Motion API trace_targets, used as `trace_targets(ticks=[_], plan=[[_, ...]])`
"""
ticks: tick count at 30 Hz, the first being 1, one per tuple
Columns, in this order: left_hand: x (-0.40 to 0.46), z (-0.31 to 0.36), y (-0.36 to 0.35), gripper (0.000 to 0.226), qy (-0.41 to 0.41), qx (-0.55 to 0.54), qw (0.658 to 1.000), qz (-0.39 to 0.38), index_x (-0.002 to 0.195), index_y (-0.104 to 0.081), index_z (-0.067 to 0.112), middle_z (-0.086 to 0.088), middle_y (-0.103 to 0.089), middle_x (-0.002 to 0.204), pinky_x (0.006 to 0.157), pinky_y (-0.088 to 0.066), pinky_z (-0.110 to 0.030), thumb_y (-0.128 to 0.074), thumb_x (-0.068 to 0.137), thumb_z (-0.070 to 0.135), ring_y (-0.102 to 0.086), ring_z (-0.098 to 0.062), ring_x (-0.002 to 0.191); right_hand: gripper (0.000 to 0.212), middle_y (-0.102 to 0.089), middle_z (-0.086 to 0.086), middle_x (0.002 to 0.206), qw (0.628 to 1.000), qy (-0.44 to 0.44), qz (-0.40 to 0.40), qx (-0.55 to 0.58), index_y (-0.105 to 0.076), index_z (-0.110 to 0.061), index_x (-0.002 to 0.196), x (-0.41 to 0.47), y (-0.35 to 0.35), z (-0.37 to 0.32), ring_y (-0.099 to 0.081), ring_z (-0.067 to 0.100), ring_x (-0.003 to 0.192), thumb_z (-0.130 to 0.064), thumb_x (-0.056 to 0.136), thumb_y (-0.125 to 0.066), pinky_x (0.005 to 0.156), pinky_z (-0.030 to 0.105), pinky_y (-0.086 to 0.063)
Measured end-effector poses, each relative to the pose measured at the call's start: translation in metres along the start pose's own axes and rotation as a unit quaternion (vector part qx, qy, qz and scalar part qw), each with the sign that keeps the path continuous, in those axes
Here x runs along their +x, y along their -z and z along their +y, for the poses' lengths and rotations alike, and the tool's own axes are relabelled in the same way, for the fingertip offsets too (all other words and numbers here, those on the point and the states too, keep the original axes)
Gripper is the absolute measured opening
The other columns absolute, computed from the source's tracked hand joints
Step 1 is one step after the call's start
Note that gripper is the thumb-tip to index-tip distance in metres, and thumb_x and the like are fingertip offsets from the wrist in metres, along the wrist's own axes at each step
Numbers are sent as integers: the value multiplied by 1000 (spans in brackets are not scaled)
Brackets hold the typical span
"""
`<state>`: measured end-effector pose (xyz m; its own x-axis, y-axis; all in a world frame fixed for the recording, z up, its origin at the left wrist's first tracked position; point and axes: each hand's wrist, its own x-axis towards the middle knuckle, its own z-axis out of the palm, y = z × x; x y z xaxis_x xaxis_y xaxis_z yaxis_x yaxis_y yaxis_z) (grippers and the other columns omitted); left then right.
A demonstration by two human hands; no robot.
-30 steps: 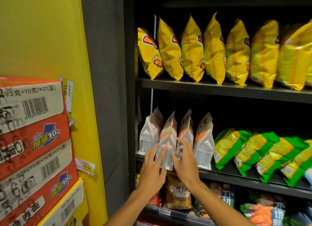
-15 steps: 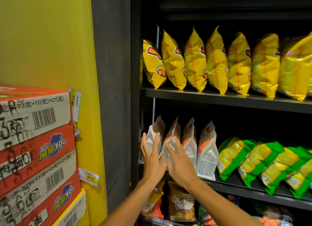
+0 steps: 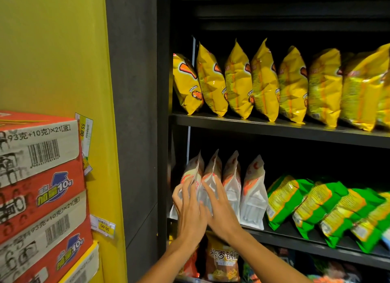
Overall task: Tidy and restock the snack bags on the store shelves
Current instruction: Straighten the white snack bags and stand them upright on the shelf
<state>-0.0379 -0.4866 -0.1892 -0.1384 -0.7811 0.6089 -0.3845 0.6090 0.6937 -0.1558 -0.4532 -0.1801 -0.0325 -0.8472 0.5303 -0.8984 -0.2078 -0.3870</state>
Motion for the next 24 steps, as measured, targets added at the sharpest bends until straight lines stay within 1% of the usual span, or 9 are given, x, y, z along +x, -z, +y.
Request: trace_targets(ticks=[3, 5, 7, 12, 15, 18, 21, 22, 24], plan=[[-16, -9, 5, 73, -22, 13, 1000, 14, 158, -31, 30, 2, -19, 163, 111, -30, -18, -62, 94, 10, -6, 10, 145, 75, 20, -11, 170, 1000, -2, 18, 19, -14, -34, 164, -5, -2, 2, 15, 7, 157, -11, 103, -50, 117, 6, 0], [-19, -16, 10, 70, -21, 37, 999, 19, 159, -30, 30, 2, -23, 162, 106, -30, -12, -63, 97, 19, -8, 16, 142, 81, 19, -9, 171, 1000, -7, 15, 22, -15, -34, 164, -8, -3, 1, 14, 9, 158, -3, 99, -51, 110, -2, 0], [-19, -17, 16, 71, -39, 66, 997, 18, 159, -29, 29, 5, -29, 160, 104, -32, -10, -65, 97, 25, -15, 15, 139, 83, 18, -7, 171, 999, -8, 13, 28, -16, -32, 164, -8, -3, 0, 15, 10, 158, 0, 97, -52, 108, -3, 1], [-19, -1, 26, 78, -84, 101, 989, 62, 158, -36, 22, 8, -38, 156, 105, -42, -31, -75, 90, 20, -39, -15, 129, 83, 19, -5, 171, 999, -13, 6, 47, -18, -30, 164, -6, -2, 1, 17, 14, 158, 1, 95, -54, 121, 15, -2], [-21, 13, 35, 73, -96, 98, 987, 86, 155, -41, 20, 8, -38, 154, 104, -47, -40, -74, 90, 14, -39, -17, 128, 82, 19, -6, 171, 996, -24, 11, 83, -20, -29, 164, -9, -4, -1, 13, 16, 159, 1, 94, -53, 126, 31, -11], [-30, 18, 58, 70, -84, 53, 990, 102, 154, -43, 22, 9, -37, 153, 109, -44, -28, -72, 91, 10, -34, -13, 135, 77, 14, -11, 171, 993, -27, 30, 108, -25, -28, 162, -17, -1, -3, 10, 10, 159, -3, 97, -56, 125, 28, -12], [-47, 21, 90, 73, -75, 3, 991, 111, 151, -43, 28, 16, -35, 149, 108, -33, -7, -74, 89, 2, -31, -6, 137, 70, 5, -20, 170, 982, -46, 48, 179, -31, -30, 160, -39, 9, -17, 2, -10, 153, -9, 100, -61, 115, 5, -19], [-51, 24, 101, 72, -77, -12, 991, 113, 151, -43, 27, 20, -34, 148, 109, -34, -8, -74, 90, 3, -31, -4, 139, 68, -1, -20, 169, 973, -57, 58, 217, -33, -31, 159, -47, 13, -23, -3, -17, 149, -10, 101, -62, 108, 0, -24], [-61, 31, 122, 67, -80, -34, 990, 111, 151, -45, 19, 21, -34, 151, 112, -38, -16, -73, 92, 8, -35, -8, 143, 65, -16, -19, 168, 955, -77, 83, 275, -36, -32, 156, -64, 19, -33, -17, -14, 148, -14, 101, -65, 111, 7, -31]])
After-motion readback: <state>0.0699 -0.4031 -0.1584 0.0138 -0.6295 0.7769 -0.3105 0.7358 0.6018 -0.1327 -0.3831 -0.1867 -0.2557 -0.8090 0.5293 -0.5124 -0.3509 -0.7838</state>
